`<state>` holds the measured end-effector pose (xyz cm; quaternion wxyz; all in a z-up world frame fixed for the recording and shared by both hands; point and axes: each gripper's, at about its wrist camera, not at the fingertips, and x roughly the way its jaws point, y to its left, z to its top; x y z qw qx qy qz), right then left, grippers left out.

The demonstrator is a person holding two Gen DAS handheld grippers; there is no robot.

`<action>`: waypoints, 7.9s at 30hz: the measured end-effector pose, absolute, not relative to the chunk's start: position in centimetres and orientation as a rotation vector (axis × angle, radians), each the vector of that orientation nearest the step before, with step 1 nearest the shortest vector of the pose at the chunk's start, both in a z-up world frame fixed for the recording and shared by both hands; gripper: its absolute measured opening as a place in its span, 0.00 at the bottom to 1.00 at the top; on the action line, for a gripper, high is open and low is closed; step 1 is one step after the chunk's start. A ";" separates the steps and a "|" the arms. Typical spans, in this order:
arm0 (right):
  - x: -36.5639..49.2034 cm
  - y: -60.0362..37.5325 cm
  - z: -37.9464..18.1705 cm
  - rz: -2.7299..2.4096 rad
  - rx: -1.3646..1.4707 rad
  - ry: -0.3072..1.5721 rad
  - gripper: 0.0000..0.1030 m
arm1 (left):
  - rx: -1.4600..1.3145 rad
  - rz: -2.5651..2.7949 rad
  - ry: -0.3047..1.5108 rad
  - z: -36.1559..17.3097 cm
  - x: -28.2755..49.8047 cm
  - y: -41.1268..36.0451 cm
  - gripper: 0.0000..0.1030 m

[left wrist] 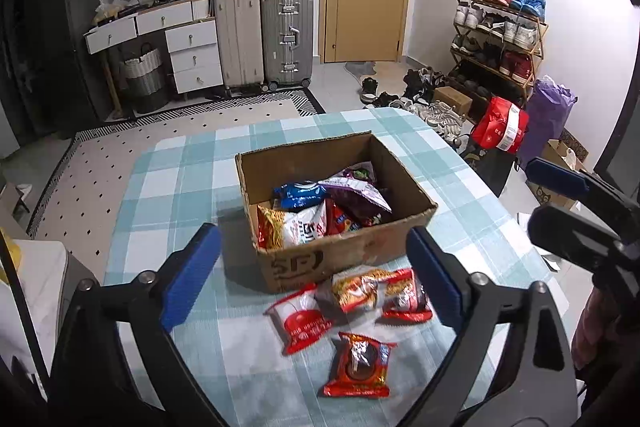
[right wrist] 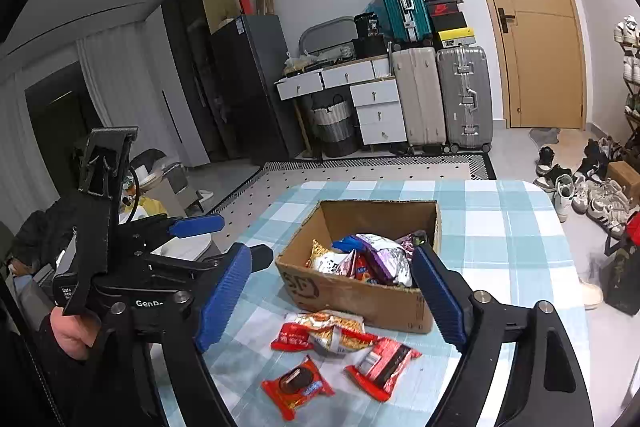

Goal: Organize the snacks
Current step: 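Lower the left gripper onto the red Oreo pack and grasp it, then hold the red Oreo pack in the left gripper while the right gripper grasps the red-black wafer bar, then carry the red Oreo pack with the left gripper while the right gripper carries the wafer bar over the box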

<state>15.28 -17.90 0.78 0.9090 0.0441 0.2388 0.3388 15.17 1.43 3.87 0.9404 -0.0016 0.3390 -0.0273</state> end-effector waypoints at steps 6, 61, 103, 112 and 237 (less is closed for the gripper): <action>12.6 -18.9 1.0 0.692 0.096 0.462 0.89 | -0.005 -0.048 0.667 4.2 12.5 1.1 0.99; 10.0 -22.7 -9.1 0.644 0.174 0.590 0.99 | -0.003 -0.130 0.957 -15.8 15.1 -2.3 0.95; 13.4 -19.9 -13.2 0.584 0.111 0.718 0.99 | -0.141 -0.236 0.949 -16.3 12.7 1.9 0.44; 16.6 -18.1 -15.5 0.541 0.053 0.810 0.99 | -0.174 -0.237 0.955 -16.9 13.1 3.2 0.44; 23.3 -15.7 -0.8 0.752 0.118 0.610 0.43 | -0.155 -0.233 0.826 -0.2 24.4 5.7 0.44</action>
